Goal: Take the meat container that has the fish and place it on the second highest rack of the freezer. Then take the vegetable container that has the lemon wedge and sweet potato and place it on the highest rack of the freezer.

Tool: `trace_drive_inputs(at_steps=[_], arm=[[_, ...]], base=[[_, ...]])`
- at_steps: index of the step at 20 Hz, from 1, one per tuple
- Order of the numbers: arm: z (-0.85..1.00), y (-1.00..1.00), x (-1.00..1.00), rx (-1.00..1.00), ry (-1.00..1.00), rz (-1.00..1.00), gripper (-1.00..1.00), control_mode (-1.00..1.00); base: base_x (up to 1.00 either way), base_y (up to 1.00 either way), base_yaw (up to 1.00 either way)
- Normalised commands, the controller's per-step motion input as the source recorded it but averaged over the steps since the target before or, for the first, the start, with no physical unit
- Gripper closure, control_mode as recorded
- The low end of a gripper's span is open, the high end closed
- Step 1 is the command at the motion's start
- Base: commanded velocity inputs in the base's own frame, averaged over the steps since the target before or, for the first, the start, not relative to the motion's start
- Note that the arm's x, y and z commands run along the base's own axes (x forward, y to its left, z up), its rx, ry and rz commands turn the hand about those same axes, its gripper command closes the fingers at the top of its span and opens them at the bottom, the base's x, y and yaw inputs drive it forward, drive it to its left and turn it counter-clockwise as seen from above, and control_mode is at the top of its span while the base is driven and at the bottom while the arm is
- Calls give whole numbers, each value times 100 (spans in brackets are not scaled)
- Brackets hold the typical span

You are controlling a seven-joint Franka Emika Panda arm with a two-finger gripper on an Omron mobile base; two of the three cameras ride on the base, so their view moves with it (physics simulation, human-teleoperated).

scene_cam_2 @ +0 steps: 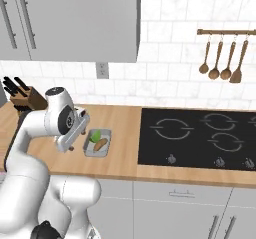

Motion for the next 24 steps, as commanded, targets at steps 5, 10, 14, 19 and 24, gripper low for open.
trace_drive_inputs(at_steps=[5, 10, 14, 19, 24], arm=[[-76, 0, 26, 0, 35, -12, -100, -100], [-21, 0, 59, -4, 3, -1, -100, -100], [-17, 8, 61, -6, 0, 0, -100, -100], [-47, 6, 25, 0, 5, 0, -100, -100], [-70, 0, -10, 0, 2, 0, -100, -100]], base=[[0, 0, 0], [0, 0, 0], [0, 0, 0], [0, 0, 0], [0, 0, 0]])
